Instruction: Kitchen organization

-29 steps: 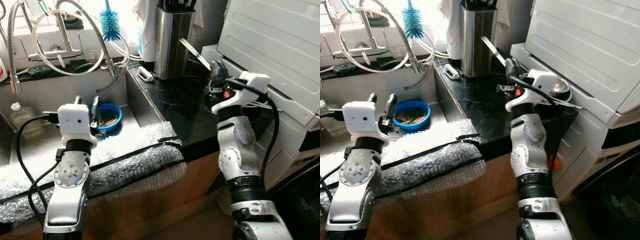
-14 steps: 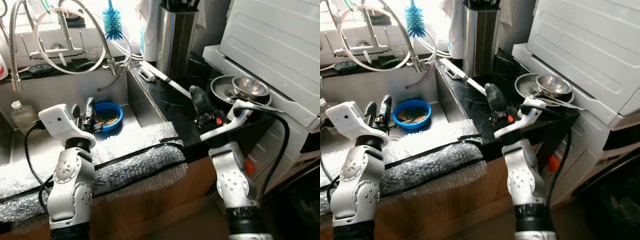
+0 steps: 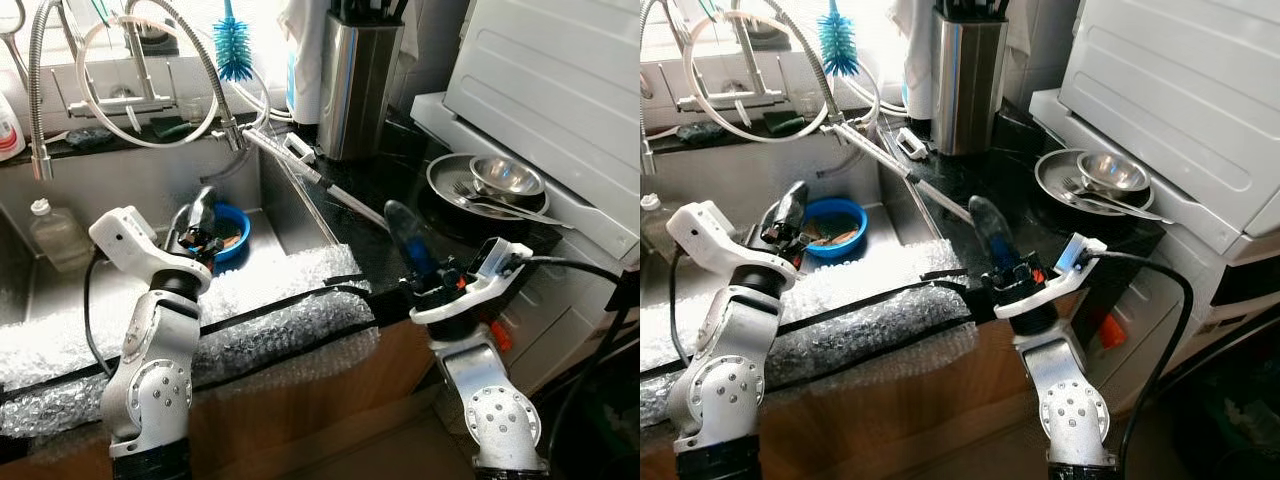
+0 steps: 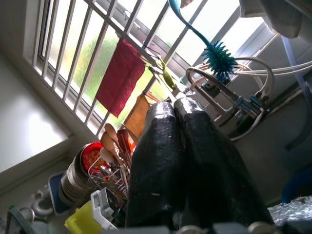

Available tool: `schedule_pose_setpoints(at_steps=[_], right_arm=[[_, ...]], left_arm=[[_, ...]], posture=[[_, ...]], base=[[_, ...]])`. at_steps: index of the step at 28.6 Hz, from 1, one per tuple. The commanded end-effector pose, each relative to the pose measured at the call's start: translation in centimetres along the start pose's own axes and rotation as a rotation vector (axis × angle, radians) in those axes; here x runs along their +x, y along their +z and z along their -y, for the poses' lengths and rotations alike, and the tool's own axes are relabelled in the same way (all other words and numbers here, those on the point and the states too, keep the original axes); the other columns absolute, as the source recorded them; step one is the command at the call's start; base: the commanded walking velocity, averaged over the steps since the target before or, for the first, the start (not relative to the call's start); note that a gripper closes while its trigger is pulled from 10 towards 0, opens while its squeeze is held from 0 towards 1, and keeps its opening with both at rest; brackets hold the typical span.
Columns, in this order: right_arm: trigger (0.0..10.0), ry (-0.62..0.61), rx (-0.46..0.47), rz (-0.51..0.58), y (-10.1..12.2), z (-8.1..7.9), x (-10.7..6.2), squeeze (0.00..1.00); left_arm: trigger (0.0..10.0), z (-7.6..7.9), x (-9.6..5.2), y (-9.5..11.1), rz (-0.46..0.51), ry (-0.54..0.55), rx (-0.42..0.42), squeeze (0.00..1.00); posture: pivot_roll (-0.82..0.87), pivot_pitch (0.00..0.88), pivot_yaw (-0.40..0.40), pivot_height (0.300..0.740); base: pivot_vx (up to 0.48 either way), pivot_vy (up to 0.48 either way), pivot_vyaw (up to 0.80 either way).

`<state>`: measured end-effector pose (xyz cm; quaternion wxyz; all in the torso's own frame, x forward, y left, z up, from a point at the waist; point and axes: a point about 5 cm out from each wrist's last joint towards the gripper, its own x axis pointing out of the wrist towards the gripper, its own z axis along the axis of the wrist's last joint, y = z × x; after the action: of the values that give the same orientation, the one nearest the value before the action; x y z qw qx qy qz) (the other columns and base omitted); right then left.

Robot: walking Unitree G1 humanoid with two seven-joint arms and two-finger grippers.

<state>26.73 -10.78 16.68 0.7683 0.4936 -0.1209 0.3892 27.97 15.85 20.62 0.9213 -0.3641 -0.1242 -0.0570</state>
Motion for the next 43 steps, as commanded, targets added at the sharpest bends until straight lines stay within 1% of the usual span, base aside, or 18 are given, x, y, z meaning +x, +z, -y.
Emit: schedule_pose_setpoints(at_steps=[1,3,4,8,9,10,11,12,14,15,18,25,29,34,36,37,38,43], right_arm=[[10.0,0.013,-0.001,0.003,0.2,-0.5,0.1,0.00],[10.0,0.014,0.003,0.001,0.3,-0.6,0.1,0.00],[10.0,0.004,-0.001,0.006,0.5,-0.6,0.1,0.00],[10.0,-0.002,-0.001,0.010,0.8,-0.6,0.1,0.00],[10.0,-0.004,-0.020,-0.028,0.3,-0.6,0.1,0.00],[10.0,-0.009,-0.045,-0.068,-0.1,-0.5,0.0,0.00],[10.0,-0.009,-0.045,-0.068,-0.1,-0.5,0.0,0.00],[10.0,0.009,-0.069,-0.115,-0.8,-0.7,0.0,0.00],[10.0,0.025,-0.034,-0.118,-1.2,-1.0,0.2,0.00],[10.0,0.028,-0.031,-0.120,-1.2,-1.1,0.2,0.00],[10.0,0.019,-0.067,-0.173,-2.0,-0.9,-0.1,0.00],[10.0,0.025,-0.047,-0.150,-2.0,-0.9,0.0,0.00],[10.0,0.049,-0.019,-0.133,-1.9,-1.4,0.1,0.00],[10.0,0.040,-0.024,-0.133,-1.9,-1.2,-0.1,0.00],[10.0,0.039,-0.017,-0.130,-1.9,-1.2,-0.1,0.00],[10.0,0.039,-0.017,-0.131,-1.9,-1.2,-0.2,0.00],[10.0,0.037,-0.015,-0.131,-2.0,-1.2,-0.2,0.00],[10.0,0.028,-0.014,-0.131,-2.1,-1.1,-0.3,0.00]], left_arm=[[10.0,1.4,0.1,0.1,-0.005,-0.070,-0.027,0.00],[10.0,1.8,0.1,0.2,-0.006,-0.092,-0.046,0.00],[10.0,2.2,0.0,0.2,-0.009,-0.120,-0.067,1.00],[10.0,2.5,-0.1,0.0,-0.024,-0.129,-0.088,1.00],[10.0,2.8,-0.2,-0.2,-0.044,-0.154,-0.094,0.00],[10.0,3.0,-0.4,-0.4,-0.058,-0.180,-0.094,0.00],[10.0,3.0,-0.4,-0.4,-0.058,-0.180,-0.094,0.00],[10.0,3.4,-0.4,-0.6,-0.080,-0.206,-0.087,0.00],[10.0,4.1,-0.6,-0.9,-0.105,-0.250,-0.095,0.00],[10.0,4.3,-0.7,-1.0,-0.108,-0.257,-0.096,0.00],[10.0,4.2,-0.8,-1.1,-0.110,-0.256,-0.111,0.00],[10.0,4.0,-0.7,-1.1,-0.127,-0.264,-0.113,0.00],[10.0,3.8,-0.7,-1.1,-0.123,-0.241,-0.129,0.00],[9.9,3.9,-0.7,-1.3,-0.124,-0.233,-0.145,0.00],[7.8,3.9,-0.8,-1.3,-0.124,-0.230,-0.151,0.00],[2.7,3.9,-0.8,-1.3,-0.124,-0.229,-0.153,0.00],[0.0,3.9,-0.8,-1.2,-0.122,-0.226,-0.156,0.00],[0.0,3.7,-0.8,-1.1,-0.112,-0.214,-0.165,0.00]], posture=[[0.01,0.000,-0.071,0.740],[0.00,0.000,-0.074,0.740],[0.00,0.000,-0.076,0.740],[0.00,0.000,-0.077,0.740],[-0.01,0.000,-0.079,0.740],[-0.01,0.000,-0.078,0.740],[-0.01,0.000,-0.078,0.740],[-0.01,0.000,-0.079,0.740],[-0.01,0.000,-0.082,0.740],[-0.01,0.000,-0.082,0.740],[-0.02,0.000,-0.081,0.740],[-0.01,0.000,-0.075,0.740],[-0.01,0.000,-0.076,0.740],[-0.01,0.000,-0.076,0.740],[-0.01,0.000,-0.075,0.740],[-0.01,0.000,-0.076,0.740],[-0.01,0.000,-0.076,0.740],[-0.01,0.000,-0.077,0.740]], base=[[0.000,0.000,0.00],[0.000,0.000,0.00],[0.000,0.000,0.00],[0.000,0.000,0.00],[0.000,0.000,0.00],[0.000,0.000,0.00],[0.000,0.000,0.00],[0.000,0.000,0.00],[0.000,0.000,0.00],[0.000,0.000,0.00],[0.000,0.000,0.00],[0.000,0.000,0.00],[0.000,0.000,0.00],[0.000,0.000,0.00],[0.000,0.000,0.00],[0.000,0.000,0.00],[0.000,0.000,0.00],[0.000,0.000,0.00]])
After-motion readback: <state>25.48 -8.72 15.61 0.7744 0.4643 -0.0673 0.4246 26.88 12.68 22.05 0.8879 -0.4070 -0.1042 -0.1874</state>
